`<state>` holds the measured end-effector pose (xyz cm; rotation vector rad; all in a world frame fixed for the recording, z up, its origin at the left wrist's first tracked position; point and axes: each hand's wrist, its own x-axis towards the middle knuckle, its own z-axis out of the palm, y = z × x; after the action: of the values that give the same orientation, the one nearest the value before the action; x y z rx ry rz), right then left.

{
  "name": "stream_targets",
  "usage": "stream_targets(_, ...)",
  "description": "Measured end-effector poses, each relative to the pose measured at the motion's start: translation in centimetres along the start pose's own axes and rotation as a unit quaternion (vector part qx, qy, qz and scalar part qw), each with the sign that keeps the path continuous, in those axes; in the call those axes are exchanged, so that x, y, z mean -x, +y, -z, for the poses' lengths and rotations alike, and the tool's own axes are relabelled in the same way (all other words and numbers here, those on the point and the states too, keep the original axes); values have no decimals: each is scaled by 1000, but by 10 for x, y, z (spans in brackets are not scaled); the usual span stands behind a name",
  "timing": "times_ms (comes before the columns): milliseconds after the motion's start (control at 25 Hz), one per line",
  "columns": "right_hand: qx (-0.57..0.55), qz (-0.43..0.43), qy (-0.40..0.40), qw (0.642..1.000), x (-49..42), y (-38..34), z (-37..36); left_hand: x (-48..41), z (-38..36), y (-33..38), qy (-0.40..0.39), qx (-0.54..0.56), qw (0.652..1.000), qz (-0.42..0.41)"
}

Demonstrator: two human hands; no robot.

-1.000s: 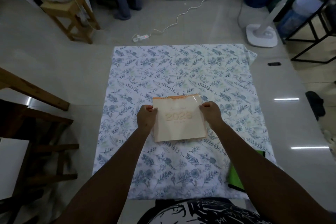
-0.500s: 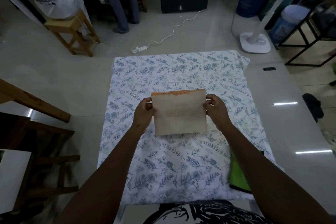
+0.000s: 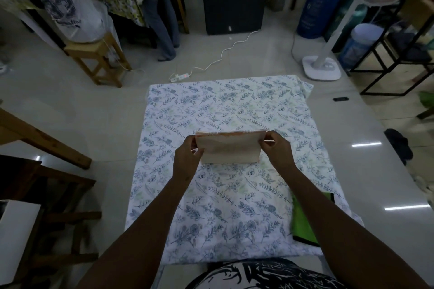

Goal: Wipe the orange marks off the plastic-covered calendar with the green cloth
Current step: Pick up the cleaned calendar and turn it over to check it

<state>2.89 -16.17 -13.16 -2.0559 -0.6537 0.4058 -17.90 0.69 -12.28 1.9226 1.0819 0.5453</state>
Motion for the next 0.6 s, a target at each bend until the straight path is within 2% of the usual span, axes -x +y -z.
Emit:
stream_targets(320, 31, 22, -4, 999, -9, -3, -4, -12, 0, 8, 41, -25, 999, -21)
stream_targets(600, 16, 47, -21, 999, -64, -54, -34, -73, 32, 10, 57, -34, 998, -18)
